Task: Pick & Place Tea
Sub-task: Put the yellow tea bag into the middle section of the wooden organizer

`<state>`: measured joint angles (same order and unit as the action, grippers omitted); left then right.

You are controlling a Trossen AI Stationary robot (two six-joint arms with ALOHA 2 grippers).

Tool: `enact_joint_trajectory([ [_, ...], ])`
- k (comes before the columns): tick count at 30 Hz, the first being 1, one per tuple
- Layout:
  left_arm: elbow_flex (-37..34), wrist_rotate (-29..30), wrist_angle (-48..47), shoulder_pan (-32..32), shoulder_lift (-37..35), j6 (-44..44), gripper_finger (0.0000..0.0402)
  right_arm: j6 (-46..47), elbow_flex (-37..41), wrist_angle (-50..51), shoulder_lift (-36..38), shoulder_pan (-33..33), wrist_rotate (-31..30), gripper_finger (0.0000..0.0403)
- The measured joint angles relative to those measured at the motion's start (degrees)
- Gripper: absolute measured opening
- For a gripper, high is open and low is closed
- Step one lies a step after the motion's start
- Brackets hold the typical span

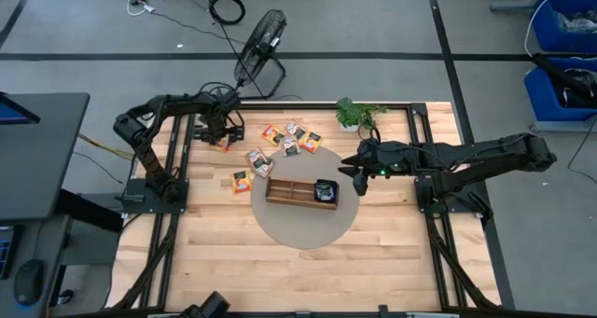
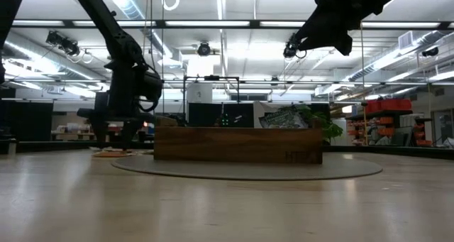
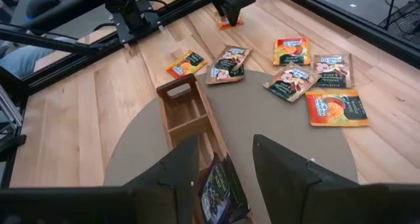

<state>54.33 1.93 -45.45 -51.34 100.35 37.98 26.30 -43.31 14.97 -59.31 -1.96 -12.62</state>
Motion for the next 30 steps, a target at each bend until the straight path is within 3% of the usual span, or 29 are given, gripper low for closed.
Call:
enact_joint_trajectory([
  [6,-0.1,-0.1,1.0,1.4,0.6,0.4,0.0215,-0.5,0.0,0.0,0.0,0.0,0.0,0.0151],
  [18,-0.3,-0.3,2.3,3.2,0.7,-1.5,0.0024,-1.3,0.0,0.1,0.0,0.0,0.0,0.0151],
  [25,0.7,-0.3,2.2,5.1,-0.3,-6.3,0.0033,-1.9,0.0,0.1,0.0,0.0,0.0,0.0151],
  [30,3.1,-0.6,1.5,8.3,-5.4,-9.4,0.0018,-2.1,0.0,0.0,0.0,0.8,0.1,0.0151],
])
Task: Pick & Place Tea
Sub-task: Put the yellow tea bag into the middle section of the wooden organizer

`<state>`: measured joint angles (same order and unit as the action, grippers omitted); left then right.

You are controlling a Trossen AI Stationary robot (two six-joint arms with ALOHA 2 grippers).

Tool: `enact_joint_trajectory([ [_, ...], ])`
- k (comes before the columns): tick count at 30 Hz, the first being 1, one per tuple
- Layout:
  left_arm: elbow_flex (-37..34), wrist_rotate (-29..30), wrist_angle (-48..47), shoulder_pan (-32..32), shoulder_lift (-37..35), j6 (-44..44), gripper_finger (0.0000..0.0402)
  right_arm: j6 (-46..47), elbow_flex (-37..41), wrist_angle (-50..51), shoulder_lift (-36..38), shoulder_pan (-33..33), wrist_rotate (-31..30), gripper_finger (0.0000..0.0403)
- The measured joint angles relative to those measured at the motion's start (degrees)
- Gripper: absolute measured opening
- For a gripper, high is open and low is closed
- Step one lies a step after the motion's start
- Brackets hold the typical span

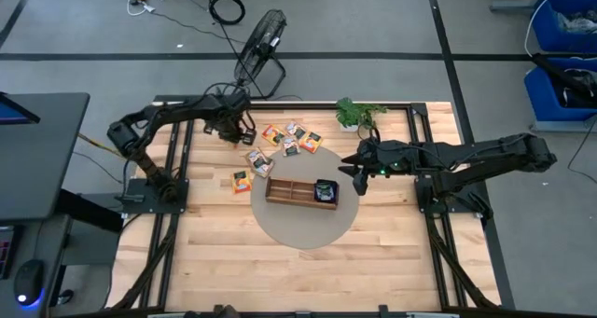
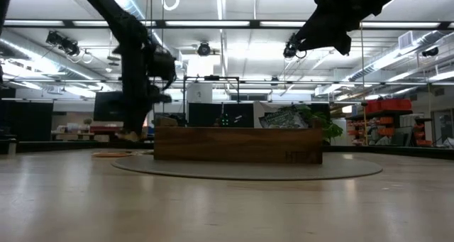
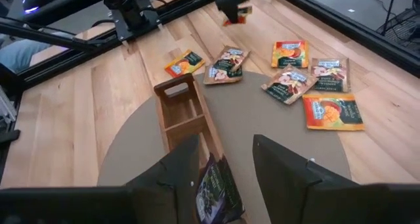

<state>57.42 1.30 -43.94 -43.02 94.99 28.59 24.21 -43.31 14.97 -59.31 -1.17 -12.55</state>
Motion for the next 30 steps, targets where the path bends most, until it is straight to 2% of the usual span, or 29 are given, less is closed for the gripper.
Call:
enact_joint_trajectory([
  [5,3.6,2.2,-0.4,4.3,-6.2,-0.8,0.0016,-0.7,0.0,-2.8,0.0,0.9,0.0,0.0151],
  [8,6.2,3.0,0.5,7.4,-9.9,-4.1,0.002,-0.9,0.0,-5.4,0.0,1.7,0.1,0.0151],
  [12,9.4,3.5,5.1,13.2,-14.7,-15.1,0.0022,0.7,0.0,-10.4,0.0,3.4,1.1,0.0151],
  [16,11.8,4.0,9.7,19.8,-18.0,-26.3,0.002,5.6,0.0,-16.7,0.0,7.3,6.0,0.0151],
  [19,14.2,9.4,11.2,24.1,-18.5,-29.3,0.0021,10.0,-0.1,-20.6,0.0,10.7,9.9,0.0151],
  [23,16.7,15.7,11.3,28.6,-18.1,-34.0,0.0021,10.9,-3.5,-21.1,-0.5,13.6,12.7,0.0151],
  [30,17.6,24.6,11.1,34.2,-18.1,-41.4,0.0021,8.3,-16.6,-9.2,-7.7,17.0,17.1,0.0151],
])
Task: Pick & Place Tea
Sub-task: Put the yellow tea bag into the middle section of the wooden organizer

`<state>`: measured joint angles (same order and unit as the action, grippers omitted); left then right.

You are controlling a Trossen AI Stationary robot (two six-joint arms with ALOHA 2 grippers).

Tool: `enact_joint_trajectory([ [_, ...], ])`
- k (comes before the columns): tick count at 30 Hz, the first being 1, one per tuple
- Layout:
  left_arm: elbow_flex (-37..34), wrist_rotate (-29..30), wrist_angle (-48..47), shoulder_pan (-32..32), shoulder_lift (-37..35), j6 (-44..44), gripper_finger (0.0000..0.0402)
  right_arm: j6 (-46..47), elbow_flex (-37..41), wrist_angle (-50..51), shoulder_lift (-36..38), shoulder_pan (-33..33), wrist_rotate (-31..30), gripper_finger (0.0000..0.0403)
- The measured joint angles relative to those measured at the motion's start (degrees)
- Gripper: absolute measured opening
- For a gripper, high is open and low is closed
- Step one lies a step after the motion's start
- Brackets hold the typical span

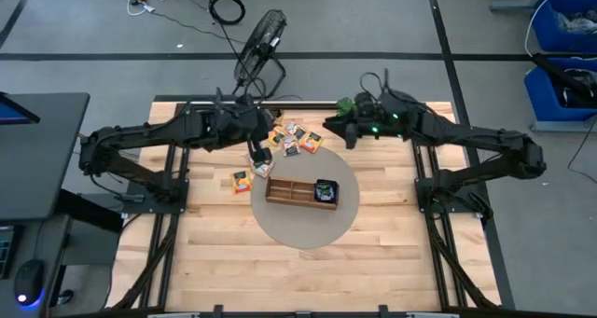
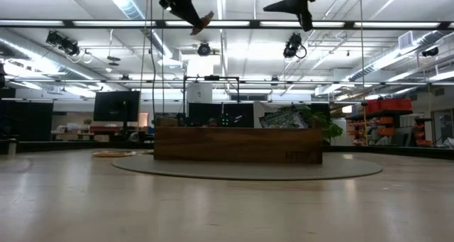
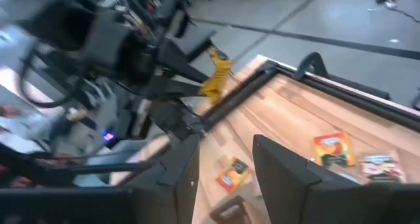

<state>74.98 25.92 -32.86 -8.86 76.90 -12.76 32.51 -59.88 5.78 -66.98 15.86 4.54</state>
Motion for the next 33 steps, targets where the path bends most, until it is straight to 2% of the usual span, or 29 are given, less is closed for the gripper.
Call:
enact_joint_trajectory([
  [4,0.0,2.8,0.0,1.9,0.0,-3.2,0.0022,-1.9,-8.6,5.7,-6.9,0.8,0.5,0.0151],
  [11,0.0,4.8,0.0,3.3,0.0,-3.6,0.0022,-5.7,-23.8,12.4,-18.8,0.9,0.5,0.0151],
  [16,0.0,5.0,0.0,3.3,0.0,-3.5,0.0022,-6.5,-31.7,16.6,-25.4,0.8,0.5,0.0151],
  [21,0.0,5.9,0.0,3.3,0.0,-4.4,0.0022,-5.8,-34.3,17.0,-28.3,0.8,0.5,0.0151],
  [33,0.0,5.4,0.2,2.5,0.0,-5.7,0.0023,-4.2,-34.4,14.6,-29.1,0.3,1.5,0.0151],
])
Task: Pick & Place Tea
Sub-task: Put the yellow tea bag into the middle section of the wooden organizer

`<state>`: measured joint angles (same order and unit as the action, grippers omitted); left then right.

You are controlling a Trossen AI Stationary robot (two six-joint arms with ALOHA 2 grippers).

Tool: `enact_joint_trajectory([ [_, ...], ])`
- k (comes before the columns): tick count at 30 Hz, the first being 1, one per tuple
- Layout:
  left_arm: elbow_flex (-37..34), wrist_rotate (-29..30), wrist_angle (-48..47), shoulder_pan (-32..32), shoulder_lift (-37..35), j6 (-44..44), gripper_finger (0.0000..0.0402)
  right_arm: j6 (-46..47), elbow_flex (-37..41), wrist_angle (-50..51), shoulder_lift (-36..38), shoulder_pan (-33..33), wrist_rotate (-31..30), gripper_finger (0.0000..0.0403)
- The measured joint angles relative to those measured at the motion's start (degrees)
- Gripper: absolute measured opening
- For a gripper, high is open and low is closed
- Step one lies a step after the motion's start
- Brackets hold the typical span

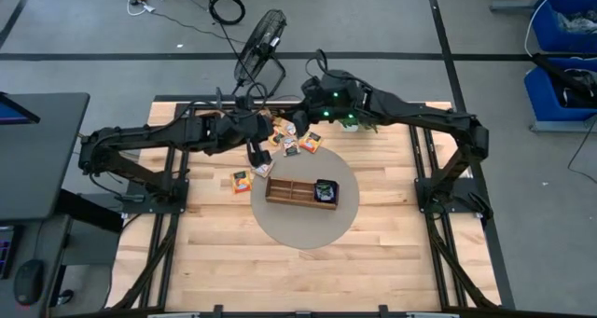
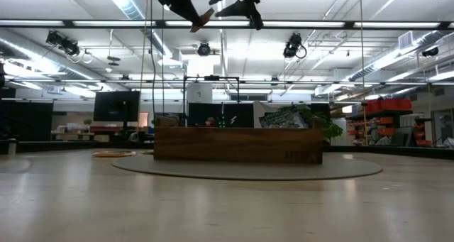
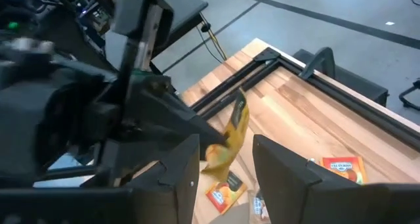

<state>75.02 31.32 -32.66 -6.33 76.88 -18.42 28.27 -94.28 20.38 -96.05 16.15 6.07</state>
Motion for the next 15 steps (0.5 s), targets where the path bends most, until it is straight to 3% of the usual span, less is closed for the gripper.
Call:
enact_joint_trajectory([
  [15,0.0,-1.2,1.5,0.0,0.0,-0.2,0.0023,1.5,0.0,-3.9,-1.9,0.0,1.8,0.0183],
])
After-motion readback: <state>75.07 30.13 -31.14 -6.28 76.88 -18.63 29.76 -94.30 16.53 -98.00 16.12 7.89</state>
